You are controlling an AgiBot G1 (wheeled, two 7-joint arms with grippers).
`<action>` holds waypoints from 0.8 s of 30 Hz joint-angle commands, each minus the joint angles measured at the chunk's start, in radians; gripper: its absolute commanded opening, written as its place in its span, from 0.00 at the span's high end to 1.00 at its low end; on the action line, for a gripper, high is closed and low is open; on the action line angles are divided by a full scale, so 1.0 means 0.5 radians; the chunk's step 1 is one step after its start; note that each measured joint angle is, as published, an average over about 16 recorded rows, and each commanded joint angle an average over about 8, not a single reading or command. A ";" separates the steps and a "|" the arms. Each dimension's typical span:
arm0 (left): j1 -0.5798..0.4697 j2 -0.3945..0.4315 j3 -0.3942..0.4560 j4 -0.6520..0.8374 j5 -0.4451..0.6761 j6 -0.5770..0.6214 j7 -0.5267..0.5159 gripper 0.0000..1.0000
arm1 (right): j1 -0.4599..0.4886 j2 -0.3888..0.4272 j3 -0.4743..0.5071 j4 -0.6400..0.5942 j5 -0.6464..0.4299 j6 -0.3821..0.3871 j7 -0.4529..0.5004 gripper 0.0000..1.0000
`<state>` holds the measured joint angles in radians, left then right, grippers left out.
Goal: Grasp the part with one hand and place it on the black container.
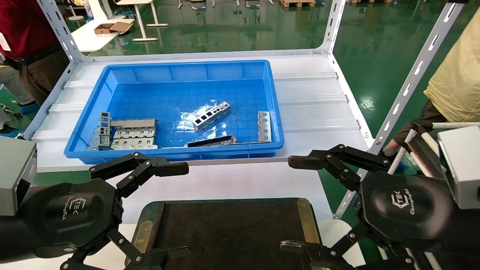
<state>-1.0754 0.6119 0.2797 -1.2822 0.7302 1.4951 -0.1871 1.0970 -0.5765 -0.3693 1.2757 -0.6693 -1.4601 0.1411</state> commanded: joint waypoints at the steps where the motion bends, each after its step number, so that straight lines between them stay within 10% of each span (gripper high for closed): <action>1: 0.000 0.000 0.000 0.000 0.000 0.000 0.000 0.00 | 0.000 0.000 0.000 0.000 0.000 0.000 0.000 0.00; 24: -0.047 0.026 0.024 0.027 0.085 -0.075 -0.013 0.00 | 0.001 0.000 0.000 -0.001 0.000 -0.001 0.000 0.00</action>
<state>-1.1005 0.6283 0.2930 -1.2672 0.7773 1.4511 -0.1940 1.0973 -0.5766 -0.3696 1.2752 -0.6692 -1.4604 0.1408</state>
